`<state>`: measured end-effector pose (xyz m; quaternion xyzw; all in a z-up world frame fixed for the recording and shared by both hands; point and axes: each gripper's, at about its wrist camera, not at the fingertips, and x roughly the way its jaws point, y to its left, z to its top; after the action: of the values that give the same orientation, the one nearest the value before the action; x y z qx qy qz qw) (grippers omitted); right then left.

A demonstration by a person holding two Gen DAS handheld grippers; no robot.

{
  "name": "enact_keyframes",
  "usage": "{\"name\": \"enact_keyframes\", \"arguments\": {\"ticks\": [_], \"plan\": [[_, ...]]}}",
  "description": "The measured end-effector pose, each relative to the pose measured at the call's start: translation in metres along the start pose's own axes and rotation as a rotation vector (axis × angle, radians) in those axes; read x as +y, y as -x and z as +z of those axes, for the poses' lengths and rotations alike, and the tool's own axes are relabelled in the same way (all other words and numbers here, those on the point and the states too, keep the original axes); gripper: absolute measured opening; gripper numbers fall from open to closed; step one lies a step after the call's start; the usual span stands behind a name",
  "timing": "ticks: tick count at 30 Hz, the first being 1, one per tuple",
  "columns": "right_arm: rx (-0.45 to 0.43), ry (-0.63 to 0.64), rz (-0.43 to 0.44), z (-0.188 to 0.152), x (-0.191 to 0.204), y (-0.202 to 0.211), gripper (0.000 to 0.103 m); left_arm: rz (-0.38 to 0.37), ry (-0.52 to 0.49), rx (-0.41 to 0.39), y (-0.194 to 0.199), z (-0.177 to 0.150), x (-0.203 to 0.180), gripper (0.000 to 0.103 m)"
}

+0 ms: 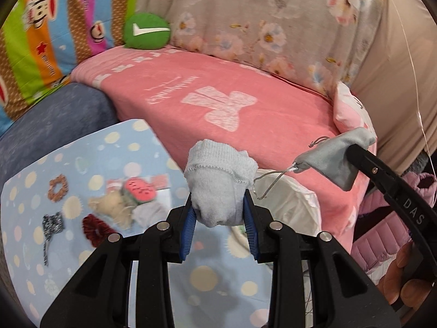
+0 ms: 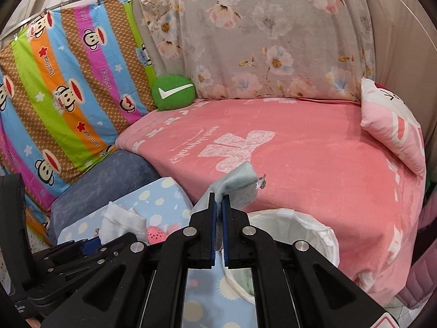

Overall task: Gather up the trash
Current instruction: 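Grasp the white sock with the left tool while the right tool grasps the grey pouch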

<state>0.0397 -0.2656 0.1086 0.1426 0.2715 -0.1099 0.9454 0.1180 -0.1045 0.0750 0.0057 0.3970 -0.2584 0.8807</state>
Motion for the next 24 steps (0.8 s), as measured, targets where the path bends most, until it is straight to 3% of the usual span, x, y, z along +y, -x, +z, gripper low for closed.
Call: {"name": "enact_keyframes", "arguments": {"ticks": [14,21,24], "plan": [[0.031,-0.092,-0.104,-0.012,-0.082,-0.01,0.004,-0.105,-0.12,0.069,-0.051,0.001,-0.088,0.031],[0.059,-0.111,-0.124,-0.019,-0.098,-0.024,0.004,-0.134,-0.144,0.088,-0.07,0.001,-0.105,0.032],[0.068,-0.116,-0.131,-0.021,-0.102,-0.028,0.01,-0.134,-0.137,0.089,-0.076,0.001,-0.104,0.041]]}}
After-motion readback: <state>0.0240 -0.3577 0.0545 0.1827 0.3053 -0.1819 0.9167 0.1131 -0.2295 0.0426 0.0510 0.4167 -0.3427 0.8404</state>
